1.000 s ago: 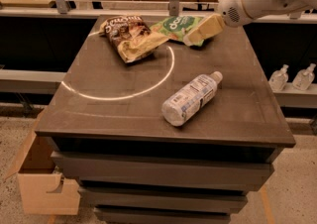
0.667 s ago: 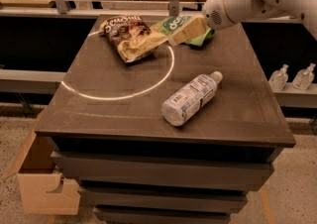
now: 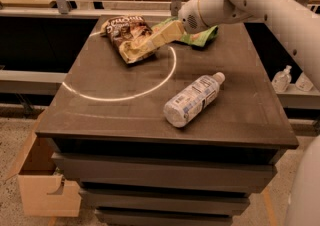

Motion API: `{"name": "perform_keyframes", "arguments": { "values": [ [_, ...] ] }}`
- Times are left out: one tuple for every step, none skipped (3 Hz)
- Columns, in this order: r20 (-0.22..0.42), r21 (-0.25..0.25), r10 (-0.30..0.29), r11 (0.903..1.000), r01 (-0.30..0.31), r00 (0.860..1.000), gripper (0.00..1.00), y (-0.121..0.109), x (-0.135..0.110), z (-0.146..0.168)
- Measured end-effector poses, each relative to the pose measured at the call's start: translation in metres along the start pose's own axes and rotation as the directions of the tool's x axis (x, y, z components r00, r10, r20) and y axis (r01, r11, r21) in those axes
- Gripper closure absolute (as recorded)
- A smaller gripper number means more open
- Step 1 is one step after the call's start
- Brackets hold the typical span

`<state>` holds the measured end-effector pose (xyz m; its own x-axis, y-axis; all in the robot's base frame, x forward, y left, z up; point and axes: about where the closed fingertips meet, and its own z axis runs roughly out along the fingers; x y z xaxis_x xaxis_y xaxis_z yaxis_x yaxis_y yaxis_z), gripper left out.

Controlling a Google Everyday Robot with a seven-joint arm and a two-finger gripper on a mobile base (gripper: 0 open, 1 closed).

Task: Move brown chip bag near blue plastic bottle

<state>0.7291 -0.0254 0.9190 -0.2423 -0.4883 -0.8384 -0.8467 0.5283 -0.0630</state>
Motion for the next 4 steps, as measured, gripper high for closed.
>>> {"name": "perform_keyframes", "arguments": {
  "values": [
    [-0.002,-0.053,0.025,0.9983,-0.025,1.0,0.0,0.004,0.001,0.035],
    [-0.004,-0.066,0.051,0.9965,-0.051,0.999,0.0,0.0,0.008,0.053],
    [-0.024,-0.083,0.076,0.9935,-0.078,0.997,0.26,-0.004,0.029,0.061],
    [-0.03,-0.069,0.074,0.9948,-0.076,0.997,0.57,-0.008,0.036,0.049]
  ]
}}
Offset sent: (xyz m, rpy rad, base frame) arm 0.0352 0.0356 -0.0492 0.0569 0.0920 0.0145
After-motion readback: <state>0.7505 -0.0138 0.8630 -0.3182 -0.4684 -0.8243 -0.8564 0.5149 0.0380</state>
